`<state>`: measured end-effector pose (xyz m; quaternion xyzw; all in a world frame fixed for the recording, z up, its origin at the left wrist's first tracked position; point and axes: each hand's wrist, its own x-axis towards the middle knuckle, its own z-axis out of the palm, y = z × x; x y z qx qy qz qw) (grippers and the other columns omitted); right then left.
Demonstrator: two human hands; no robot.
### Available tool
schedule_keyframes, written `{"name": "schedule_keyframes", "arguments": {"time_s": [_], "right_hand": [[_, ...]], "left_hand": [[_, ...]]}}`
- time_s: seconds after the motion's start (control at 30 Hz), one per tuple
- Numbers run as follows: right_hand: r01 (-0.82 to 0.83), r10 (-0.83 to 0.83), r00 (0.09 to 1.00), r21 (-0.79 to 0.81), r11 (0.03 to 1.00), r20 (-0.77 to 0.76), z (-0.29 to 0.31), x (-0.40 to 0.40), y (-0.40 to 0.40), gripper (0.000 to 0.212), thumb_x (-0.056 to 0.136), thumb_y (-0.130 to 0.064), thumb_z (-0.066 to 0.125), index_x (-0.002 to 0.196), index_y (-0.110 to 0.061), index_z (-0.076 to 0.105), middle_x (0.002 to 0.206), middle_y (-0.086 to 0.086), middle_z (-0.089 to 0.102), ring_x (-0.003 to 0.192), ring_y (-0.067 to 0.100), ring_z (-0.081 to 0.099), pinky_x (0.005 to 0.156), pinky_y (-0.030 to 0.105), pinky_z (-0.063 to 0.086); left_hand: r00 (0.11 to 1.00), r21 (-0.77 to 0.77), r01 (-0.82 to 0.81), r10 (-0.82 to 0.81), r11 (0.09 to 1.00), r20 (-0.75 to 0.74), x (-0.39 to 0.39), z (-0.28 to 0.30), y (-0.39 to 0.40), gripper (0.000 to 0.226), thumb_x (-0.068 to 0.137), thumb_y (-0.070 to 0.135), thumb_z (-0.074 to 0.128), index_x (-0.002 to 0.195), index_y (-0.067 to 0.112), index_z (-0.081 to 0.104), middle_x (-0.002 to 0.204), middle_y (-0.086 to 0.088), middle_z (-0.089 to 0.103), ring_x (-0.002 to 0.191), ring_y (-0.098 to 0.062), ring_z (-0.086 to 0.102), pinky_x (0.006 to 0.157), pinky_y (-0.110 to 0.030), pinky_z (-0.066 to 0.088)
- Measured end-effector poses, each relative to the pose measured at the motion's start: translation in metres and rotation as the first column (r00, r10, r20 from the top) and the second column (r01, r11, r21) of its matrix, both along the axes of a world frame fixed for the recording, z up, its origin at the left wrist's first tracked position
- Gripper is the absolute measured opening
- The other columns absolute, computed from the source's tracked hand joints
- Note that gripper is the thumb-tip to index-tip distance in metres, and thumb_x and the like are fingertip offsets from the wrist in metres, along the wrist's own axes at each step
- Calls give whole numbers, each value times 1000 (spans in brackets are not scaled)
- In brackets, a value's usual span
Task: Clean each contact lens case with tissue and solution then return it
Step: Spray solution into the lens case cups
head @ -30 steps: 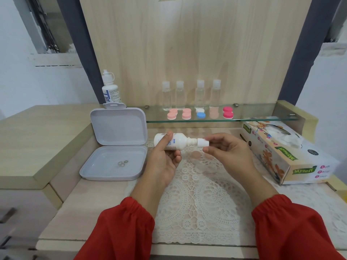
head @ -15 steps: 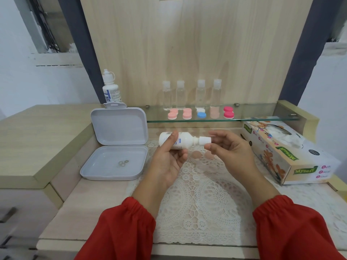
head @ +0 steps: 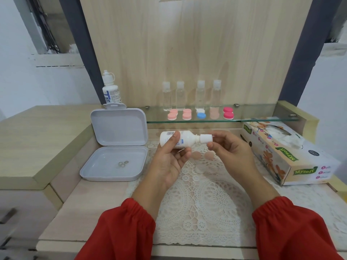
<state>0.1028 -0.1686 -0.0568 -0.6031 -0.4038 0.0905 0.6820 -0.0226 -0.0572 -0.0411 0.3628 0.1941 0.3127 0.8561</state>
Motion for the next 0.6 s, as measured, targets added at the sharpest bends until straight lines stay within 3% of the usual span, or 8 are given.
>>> {"name": "schedule_keyframes", "arguments": {"time_s": [0.2, 0.3, 0.37, 0.4, 0.5, 0.53, 0.6], "right_hand": [[41, -41, 994, 5, 999, 106, -1, 1, -1, 42, 80, 8, 68, 89, -33, 70, 92, -7, 73, 84, 11, 66, 69, 16, 53], [28, -27, 997, -10, 1000, 78, 1, -2, -2, 29, 83, -3, 71, 92, -30, 70, 84, -5, 72, 78, 7, 67, 65, 14, 51], [35, -32, 999, -59, 998, 42, 3, -4, -2, 8, 86, -18, 69, 89, -25, 69, 75, -2, 69, 67, 2, 64, 60, 11, 48], [55, -52, 998, -83, 995, 38, 4, -5, -3, 8, 85, -29, 67, 84, -21, 69, 70, -3, 68, 63, 0, 62, 59, 11, 46], [105, -95, 993, -156, 982, 69, 2, -2, -5, 47, 83, -54, 49, 70, -14, 68, 61, 0, 66, 58, 4, 60, 64, 20, 47], [99, -85, 993, -167, 981, 87, 2, -2, -5, 47, 87, -55, 48, 72, -15, 67, 61, 0, 66, 58, 4, 59, 65, 24, 47], [73, -59, 993, -132, 989, 104, 0, -2, -6, 20, 94, -41, 56, 87, -25, 66, 66, 1, 65, 61, 3, 57, 66, 28, 45]], "left_hand": [[1000, 7, 7, -7, 1000, -11, -1, -1, 0, 32, 84, 25, 68, 105, 2, 62, 77, -10, 68, 59, -14, 63, 56, -21, 57], [1000, 15, 17, -17, 1000, 8, -1, -1, 0, 38, 79, 26, 70, 106, 1, 62, 79, -11, 68, 59, -14, 63, 56, -21, 56], [999, 24, 34, -35, 999, 14, -1, -1, -1, 47, 75, 27, 71, 112, 0, 59, 83, -12, 68, 59, -15, 63, 55, -22, 56], [999, 28, 44, -44, 999, 13, -1, -1, -1, 49, 74, 27, 71, 113, 0, 58, 83, -13, 68, 59, -15, 63, 54, -22, 56], [998, 31, 57, -57, 998, 10, -1, -1, -2, 48, 72, 26, 71, 109, 0, 58, 79, -13, 68, 58, -16, 64, 51, -22, 55], [999, 28, 53, -53, 998, 12, -1, 0, -2, 47, 72, 27, 71, 108, 0, 59, 79, -13, 68, 58, -16, 64, 51, -22, 55], [999, 24, 45, -45, 999, 16, -1, 0, -1, 47, 72, 27, 71, 108, 0, 59, 80, -13, 67, 58, -16, 63, 51, -22, 55]]}}
